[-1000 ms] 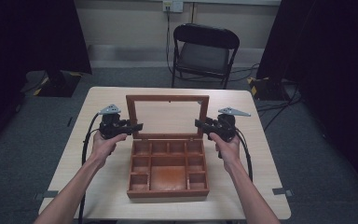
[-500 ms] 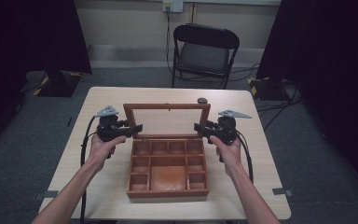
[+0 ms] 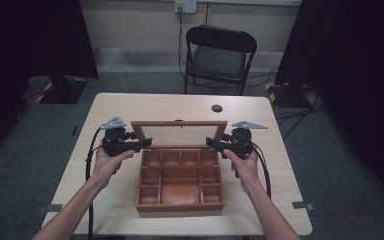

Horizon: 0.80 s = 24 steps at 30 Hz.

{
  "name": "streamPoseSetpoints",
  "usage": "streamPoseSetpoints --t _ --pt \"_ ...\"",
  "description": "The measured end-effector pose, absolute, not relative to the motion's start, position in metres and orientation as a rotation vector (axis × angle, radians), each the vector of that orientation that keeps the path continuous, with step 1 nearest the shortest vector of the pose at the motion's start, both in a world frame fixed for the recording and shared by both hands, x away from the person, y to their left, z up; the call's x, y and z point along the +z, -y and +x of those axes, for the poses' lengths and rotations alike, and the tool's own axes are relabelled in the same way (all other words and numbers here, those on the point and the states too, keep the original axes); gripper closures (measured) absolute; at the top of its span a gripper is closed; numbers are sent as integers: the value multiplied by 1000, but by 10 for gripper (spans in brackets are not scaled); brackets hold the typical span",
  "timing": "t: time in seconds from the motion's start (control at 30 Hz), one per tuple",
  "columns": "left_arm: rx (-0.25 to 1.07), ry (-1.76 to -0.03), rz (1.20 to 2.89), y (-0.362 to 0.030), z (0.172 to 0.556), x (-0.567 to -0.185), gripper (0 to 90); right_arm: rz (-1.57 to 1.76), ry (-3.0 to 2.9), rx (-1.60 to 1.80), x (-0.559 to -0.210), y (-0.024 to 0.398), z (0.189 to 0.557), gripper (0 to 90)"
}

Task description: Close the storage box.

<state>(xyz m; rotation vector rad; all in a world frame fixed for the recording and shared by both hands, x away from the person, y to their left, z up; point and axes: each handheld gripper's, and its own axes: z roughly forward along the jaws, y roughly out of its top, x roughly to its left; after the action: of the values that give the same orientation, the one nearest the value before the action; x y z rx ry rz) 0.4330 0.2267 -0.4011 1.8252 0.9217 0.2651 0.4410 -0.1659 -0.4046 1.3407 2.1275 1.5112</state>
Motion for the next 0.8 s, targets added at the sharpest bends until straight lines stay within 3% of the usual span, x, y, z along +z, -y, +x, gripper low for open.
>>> streamPoseSetpoints --t 0.2,0.33,0.8 --pt "251 -922 1814 -228 430 -403 364 1386 -2156 1504 -406 166 439 265" --pt "261 -913 1833 -224 425 -406 380 1379 -2150 1493 -406 165 433 258" --pt "245 -914 1886 -215 415 -411 277 1392 -2218 1479 -412 170 419 251"
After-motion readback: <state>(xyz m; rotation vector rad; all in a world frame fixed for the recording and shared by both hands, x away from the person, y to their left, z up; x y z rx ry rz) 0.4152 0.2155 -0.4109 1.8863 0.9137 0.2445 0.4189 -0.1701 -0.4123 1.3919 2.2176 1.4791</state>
